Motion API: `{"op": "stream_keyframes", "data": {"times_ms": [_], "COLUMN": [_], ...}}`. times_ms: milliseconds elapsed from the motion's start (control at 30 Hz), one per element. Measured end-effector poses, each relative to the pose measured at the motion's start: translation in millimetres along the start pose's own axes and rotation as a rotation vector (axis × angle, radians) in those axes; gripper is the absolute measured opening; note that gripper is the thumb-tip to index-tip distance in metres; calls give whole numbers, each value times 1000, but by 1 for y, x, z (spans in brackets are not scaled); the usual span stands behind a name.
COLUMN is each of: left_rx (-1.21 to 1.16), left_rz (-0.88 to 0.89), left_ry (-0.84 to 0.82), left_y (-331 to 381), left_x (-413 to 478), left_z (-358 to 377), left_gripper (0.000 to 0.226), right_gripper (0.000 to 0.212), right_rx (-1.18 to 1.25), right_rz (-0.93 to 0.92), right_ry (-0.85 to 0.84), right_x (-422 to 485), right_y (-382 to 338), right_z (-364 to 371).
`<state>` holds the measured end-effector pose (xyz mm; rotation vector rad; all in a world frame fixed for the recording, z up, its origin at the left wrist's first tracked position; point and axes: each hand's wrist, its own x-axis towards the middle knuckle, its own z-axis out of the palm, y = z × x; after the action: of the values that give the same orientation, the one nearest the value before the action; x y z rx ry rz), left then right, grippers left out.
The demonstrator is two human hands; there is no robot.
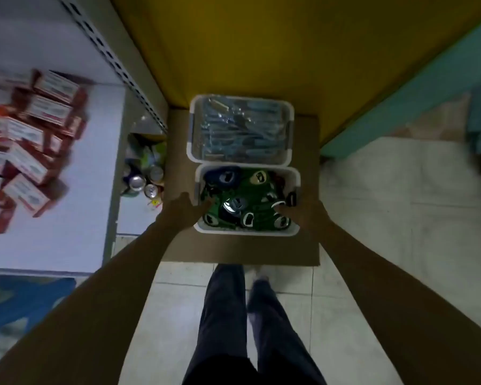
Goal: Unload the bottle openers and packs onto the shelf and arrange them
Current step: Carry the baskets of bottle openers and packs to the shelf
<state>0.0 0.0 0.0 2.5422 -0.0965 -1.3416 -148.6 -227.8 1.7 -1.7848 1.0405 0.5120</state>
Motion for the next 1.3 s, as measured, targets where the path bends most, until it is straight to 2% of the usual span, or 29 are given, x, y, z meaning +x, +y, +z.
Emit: {"op": "stream_keyframes", "data": {"times_ms": [100,200,300,433,500,600,633,733,767,833,1000,1100,1167,1233,1300], "left_rx": [-324,-546,-601,-594,-601,-609,-591,-478,-453,-384,-69,74,222,367,593], "left_rz": [-8,-51,-106,-193,-192,-161,-157,-107,-77,-3,229,330,407,493,566], "left_ry": [-40,-27,-53,-149,-181,-197,-204,-252,-281,-375,-605,-727,-750,-761,-729], "left_y": [11,17,17,21,24,32,34,43,48,62,106,127,136,142,143], "left_x": [17,20,20,13,0,-24,-32,-47,-51,-59,-93,-121,-145,-170,-200], "left_z": [8,14,11,5,6,12,13,21,24,31,63,99,130,162,198], "left_gripper": [47,35,37,62,58,35,32,43,45,50,55,48,52,61,79], "right_gripper": [49,43,47,18,18,16,25,78,87,88,72,65,74,94,105], "right_rx": [139,202,278,371,433,499,504,526,574,660,802,945,1082,1231,1371], "right_rz": [62,132,196,208,200,246,282,418,454,514,600,649,699,746,777], "right_ry": [54,53,-27,-68,-96,-69,-32,54,80,155,387,540,634,715,791], "right_x": [19,31,34,19,0,-34,-45,-80,-93,-121,-201,-249,-280,-312,-347], "right_y": [4,5,5,-1,2,13,19,42,50,68,115,141,163,188,212], "right_z": [8,9,6,-4,-9,-11,-10,-11,-10,-8,15,37,54,75,99]}}
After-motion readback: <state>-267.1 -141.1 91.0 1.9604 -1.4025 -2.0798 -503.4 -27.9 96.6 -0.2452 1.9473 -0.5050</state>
